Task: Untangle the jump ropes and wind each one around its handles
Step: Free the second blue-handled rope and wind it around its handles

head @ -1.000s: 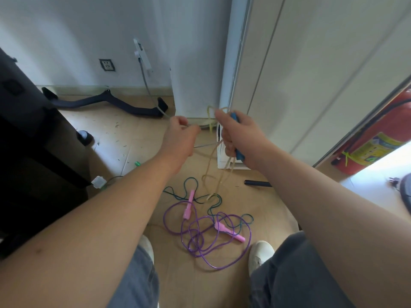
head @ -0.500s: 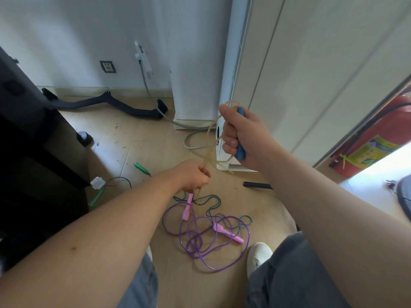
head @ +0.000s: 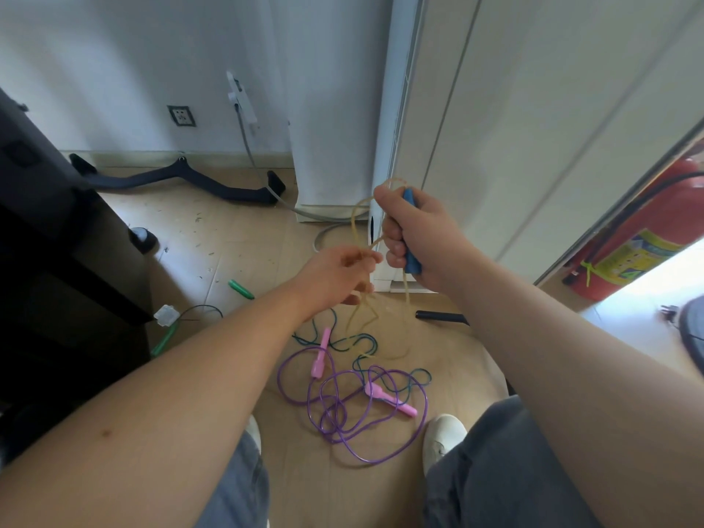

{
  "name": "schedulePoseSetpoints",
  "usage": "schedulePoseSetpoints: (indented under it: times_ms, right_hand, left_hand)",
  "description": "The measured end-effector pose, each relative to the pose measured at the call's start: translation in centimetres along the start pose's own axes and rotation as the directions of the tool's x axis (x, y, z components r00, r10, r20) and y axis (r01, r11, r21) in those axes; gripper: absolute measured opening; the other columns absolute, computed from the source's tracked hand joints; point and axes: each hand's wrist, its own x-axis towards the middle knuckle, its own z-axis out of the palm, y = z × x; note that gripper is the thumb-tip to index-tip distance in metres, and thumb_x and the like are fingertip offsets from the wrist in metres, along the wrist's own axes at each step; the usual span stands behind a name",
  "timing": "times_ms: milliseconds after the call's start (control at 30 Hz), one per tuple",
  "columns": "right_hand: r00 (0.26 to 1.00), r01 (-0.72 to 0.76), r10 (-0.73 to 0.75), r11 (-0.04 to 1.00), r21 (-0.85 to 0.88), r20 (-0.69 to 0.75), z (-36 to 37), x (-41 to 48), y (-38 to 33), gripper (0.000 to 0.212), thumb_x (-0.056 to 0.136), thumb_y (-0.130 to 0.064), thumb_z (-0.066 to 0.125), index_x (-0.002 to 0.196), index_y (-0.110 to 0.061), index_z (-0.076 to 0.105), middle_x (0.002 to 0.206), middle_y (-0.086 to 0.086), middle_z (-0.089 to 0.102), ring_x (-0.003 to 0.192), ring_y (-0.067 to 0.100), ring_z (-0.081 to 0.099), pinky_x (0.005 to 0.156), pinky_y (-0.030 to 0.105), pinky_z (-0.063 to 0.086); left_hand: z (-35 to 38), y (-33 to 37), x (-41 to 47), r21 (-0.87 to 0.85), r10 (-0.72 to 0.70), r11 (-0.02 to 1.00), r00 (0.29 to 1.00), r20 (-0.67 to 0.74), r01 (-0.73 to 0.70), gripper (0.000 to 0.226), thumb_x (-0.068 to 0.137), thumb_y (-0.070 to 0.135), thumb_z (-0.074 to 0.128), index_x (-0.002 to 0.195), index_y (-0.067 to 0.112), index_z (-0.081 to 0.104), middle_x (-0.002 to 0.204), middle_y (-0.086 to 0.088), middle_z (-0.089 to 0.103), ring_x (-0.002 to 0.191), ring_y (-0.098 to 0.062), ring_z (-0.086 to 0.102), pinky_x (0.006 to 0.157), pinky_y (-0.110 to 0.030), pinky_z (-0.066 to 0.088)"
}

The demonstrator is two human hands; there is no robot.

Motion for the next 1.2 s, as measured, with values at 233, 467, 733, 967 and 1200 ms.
schedulePoseSetpoints:
  times_ms: [233,467,733,967,1200]
  right_hand:
    - [0.971,0.033,-0.125,0.914,-0.404,-0.202,-1.3,0.7,0.5,0.033,0.089,-0.044,0.069,0.077,-0.018,0.051,0.056,-0.004,0.041,0.045,0.016,0.037,0.048,0.029,0.037]
    - [0.973,0.067,0.149,0.540,-0.839,0.174,-0.7,0.4,2.6,0.055,0.073,-0.065,0.075,0.102,-0.019,0.068,0.067,0.002,0.060,0.048,0.016,0.057,0.046,0.028,0.048]
    - [0.993,0.010,0.085,0.648,-0.762,0.085,0.3,1.2,3.0,0.050,0.096,-0.054,0.052,0.076,-0.010,0.064,0.052,0.001,0.043,0.048,0.021,0.044,0.049,0.030,0.041]
    - [1.000,0.012,-0.016,0.888,-0.460,-0.003,0.5,1.0,1.4,0.060,0.093,-0.064,0.054,0.063,-0.012,0.059,0.076,0.013,0.067,0.056,0.025,0.048,0.044,0.027,0.040]
    - [0.983,0.179,-0.168,0.802,-0.570,0.073,1.7,-1.2,-0.4,0.071,0.100,-0.060,0.040,0.068,0.003,0.046,0.062,0.014,0.044,0.041,0.016,0.036,0.046,0.026,0.034]
  left_hand:
    - [-1.7,-0.6,-0.1,0.106,-0.203,0.971,0.973,-0.109,0.215,0.018,0.102,0.019,0.055,0.111,0.009,0.066,0.099,-0.014,0.068,0.072,-0.024,0.075,0.064,-0.034,0.063]
    - [-2.6,3.8,-0.5,-0.718,-0.093,0.693,0.996,0.000,0.065,0.017,0.100,0.011,0.054,0.110,0.004,0.066,0.085,-0.014,0.072,0.065,-0.015,0.072,0.058,-0.021,0.060]
    - [-3.4,2.1,0.1,-0.646,-0.214,0.752,0.976,-0.049,0.132,0.035,0.095,0.017,0.045,0.123,0.002,0.060,0.098,-0.011,0.058,0.064,-0.015,0.060,0.053,-0.026,0.056]
    - [-1.5,-1.0,-0.5,0.364,-0.331,0.888,0.940,0.080,0.281,0.052,0.093,0.003,0.048,0.140,0.025,0.051,0.120,-0.003,0.057,0.099,-0.018,0.058,0.080,-0.035,0.058]
    - [-1.2,-2.9,0.3,0.544,-0.205,0.821,0.979,0.000,0.172,0.093,0.084,0.036,0.075,0.157,0.020,0.018,0.156,-0.015,0.035,0.132,-0.031,0.048,0.105,-0.042,0.046]
